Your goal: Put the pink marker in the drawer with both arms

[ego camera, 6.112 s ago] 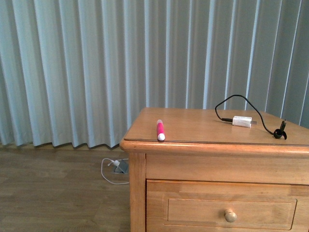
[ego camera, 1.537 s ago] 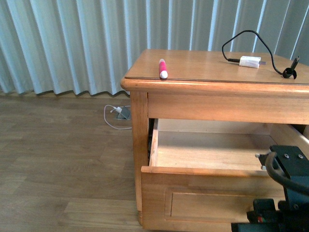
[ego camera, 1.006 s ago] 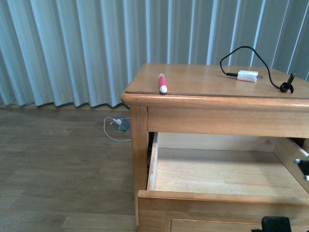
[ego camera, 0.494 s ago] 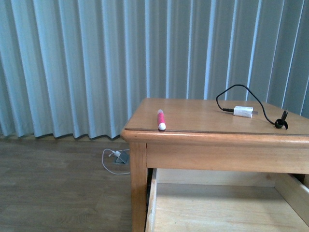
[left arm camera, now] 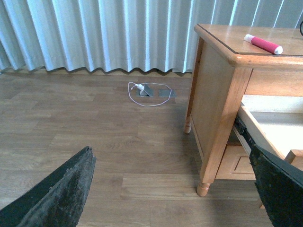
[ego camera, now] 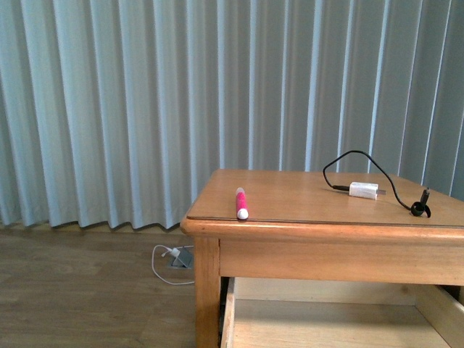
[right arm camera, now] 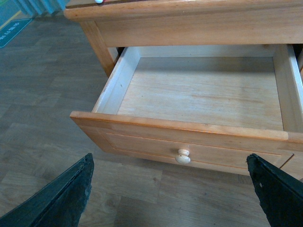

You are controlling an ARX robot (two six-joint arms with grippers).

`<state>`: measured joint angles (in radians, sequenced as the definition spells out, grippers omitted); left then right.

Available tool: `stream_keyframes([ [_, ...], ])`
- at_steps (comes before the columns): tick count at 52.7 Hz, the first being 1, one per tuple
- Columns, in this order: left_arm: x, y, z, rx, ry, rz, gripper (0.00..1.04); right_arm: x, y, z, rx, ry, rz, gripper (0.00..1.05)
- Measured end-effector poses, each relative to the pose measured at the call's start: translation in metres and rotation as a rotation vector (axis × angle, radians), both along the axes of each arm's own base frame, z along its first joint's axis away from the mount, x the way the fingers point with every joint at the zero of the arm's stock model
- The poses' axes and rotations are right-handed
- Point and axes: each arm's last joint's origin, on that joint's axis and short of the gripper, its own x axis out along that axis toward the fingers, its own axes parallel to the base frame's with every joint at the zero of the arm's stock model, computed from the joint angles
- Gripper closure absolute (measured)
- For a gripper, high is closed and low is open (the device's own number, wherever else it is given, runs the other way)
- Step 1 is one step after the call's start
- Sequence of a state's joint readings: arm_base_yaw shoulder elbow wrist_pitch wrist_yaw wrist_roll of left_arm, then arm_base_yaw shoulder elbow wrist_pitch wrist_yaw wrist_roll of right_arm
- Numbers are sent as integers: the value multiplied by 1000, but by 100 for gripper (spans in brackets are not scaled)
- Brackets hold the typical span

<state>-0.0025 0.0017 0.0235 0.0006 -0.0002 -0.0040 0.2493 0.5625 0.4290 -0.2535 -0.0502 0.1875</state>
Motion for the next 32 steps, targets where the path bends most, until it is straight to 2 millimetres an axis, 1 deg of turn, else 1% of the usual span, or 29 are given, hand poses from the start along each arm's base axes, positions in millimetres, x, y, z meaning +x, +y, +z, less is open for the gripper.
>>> stream_keyframes([
  [9,0,0,0,0,0,0,6,0,0,0,0,0,0,8],
  [13,5,-2,1,-3,21,110,6,0,0,0,0,0,0,8],
  [15,11,-5,4,1,38,126,6,0,0,0,0,0,0,8],
  [17,18,-9,10,7,53,102,6,0,0,0,0,0,0,8],
  [20,32,-16,23,22,61,55,6,0,0,0,0,0,0,8],
  [26,68,-33,53,68,49,-18,6,0,0,0,0,0,0,8],
  [27,71,-35,55,72,49,-23,6,0,0,0,0,0,0,8],
  [32,106,-55,69,100,81,-98,6,0,0,0,0,0,0,8],
])
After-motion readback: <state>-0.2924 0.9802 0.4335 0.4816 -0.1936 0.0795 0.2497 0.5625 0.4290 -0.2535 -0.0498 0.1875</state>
